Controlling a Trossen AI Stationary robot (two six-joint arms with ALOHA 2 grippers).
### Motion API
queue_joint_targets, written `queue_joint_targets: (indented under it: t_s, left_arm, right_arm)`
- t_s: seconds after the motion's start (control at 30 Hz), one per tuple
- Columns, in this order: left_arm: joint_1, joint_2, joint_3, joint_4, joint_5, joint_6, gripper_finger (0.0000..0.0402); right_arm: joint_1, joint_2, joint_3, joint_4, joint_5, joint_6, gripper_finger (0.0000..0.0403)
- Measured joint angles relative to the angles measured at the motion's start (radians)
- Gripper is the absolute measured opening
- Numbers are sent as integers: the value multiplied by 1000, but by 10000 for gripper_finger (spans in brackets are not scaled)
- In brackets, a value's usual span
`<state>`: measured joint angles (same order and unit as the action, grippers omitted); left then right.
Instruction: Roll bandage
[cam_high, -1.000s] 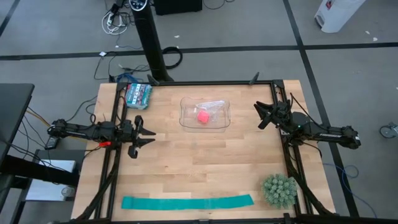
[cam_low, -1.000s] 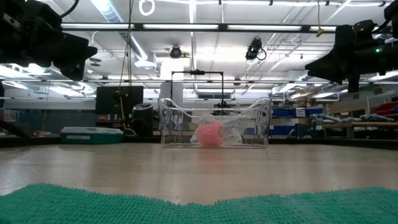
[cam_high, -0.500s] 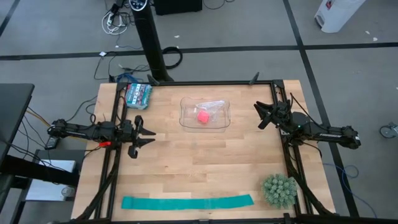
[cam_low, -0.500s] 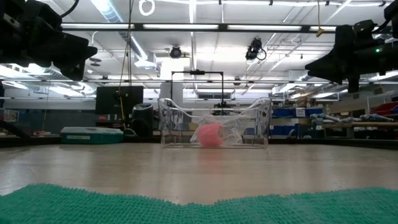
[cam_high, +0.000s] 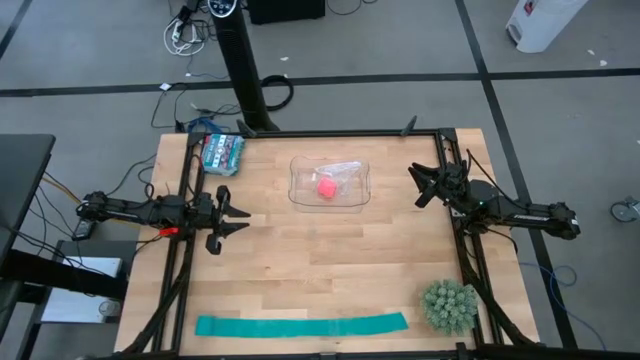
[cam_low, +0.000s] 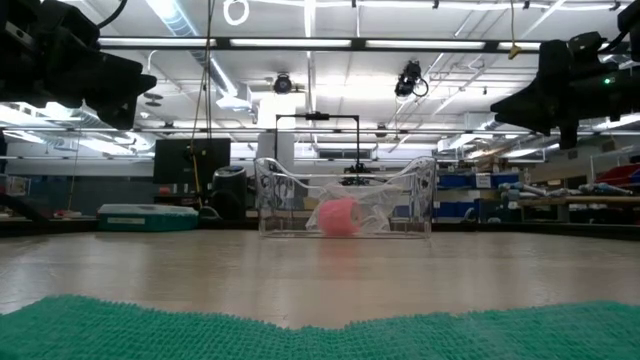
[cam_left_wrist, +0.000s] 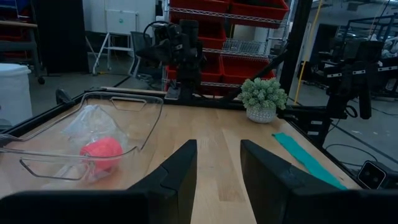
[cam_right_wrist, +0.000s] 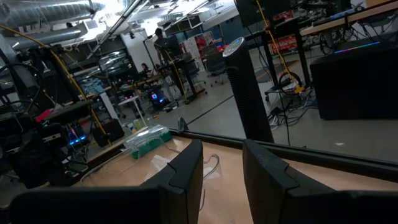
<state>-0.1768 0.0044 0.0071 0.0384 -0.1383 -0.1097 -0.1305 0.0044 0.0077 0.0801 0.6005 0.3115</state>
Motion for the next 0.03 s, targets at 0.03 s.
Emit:
queue_joint_targets:
  t_s: [0.03]
  left_arm:
    - [0, 0, 0, 0, 0, 0, 129]
  right_arm:
    - [0, 0, 0, 0, 0, 0, 105]
